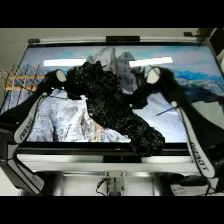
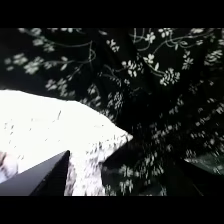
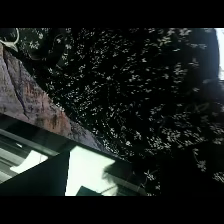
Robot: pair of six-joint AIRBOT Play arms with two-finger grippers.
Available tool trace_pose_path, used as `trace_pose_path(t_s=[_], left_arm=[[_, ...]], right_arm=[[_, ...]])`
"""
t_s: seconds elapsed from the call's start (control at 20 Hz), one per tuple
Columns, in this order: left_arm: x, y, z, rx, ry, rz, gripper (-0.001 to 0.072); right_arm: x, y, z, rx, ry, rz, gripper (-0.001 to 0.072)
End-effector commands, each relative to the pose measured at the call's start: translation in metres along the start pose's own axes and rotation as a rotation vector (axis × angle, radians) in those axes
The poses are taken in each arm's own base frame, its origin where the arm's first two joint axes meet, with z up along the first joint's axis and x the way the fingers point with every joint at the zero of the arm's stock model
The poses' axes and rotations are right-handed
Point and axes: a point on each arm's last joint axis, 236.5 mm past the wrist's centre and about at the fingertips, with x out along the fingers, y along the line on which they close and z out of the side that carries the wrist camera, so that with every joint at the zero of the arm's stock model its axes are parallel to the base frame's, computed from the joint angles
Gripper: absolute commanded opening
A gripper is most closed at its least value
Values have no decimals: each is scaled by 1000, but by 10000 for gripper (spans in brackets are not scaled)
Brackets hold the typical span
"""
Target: Fold the shirts.
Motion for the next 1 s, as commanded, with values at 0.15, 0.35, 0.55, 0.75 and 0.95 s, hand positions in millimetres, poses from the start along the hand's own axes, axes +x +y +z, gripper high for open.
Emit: trace_pose_path(t_s=[0.15, 0.35, 0.55, 0.75, 0.95], left_arm=[[31, -13, 12, 37, -63, -15, 346], [27, -15, 11, 54, -60, -19, 54], [7, -24, 16, 105, -88, -28, 55], [-14, -33, 21, 119, -118, -38, 54], [-27, -39, 23, 127, -135, -44, 54]], right_arm=[[88, 31, -19, -128, 113, 7, 659], [112, 46, -32, -218, 145, 5, 659], [121, 60, -21, -301, 69, 1, 659], [133, 57, -28, -349, 94, -26, 658], [140, 47, -16, -280, 45, -79, 350]])
